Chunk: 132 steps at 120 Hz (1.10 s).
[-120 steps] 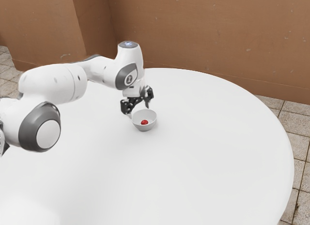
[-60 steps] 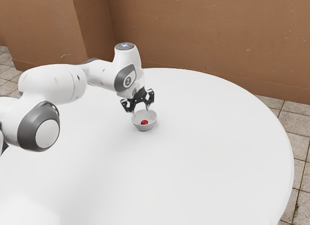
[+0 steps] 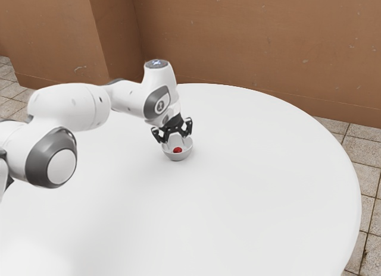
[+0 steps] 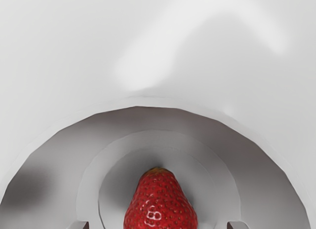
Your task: Take strawberry from the bowl
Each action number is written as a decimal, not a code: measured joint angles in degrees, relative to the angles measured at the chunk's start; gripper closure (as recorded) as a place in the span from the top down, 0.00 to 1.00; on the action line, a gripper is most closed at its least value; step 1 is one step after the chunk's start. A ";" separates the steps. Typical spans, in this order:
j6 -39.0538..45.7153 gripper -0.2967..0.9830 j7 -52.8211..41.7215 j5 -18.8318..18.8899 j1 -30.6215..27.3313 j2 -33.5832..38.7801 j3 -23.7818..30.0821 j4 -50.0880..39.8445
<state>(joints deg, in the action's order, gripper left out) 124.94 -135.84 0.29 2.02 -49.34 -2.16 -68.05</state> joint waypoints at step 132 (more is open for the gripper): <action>2.21 0.31 -3.58 -1.00 -0.09 -1.77 -0.01 -0.24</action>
<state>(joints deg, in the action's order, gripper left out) 127.16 -139.43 -0.72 1.93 -51.12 -2.17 -68.29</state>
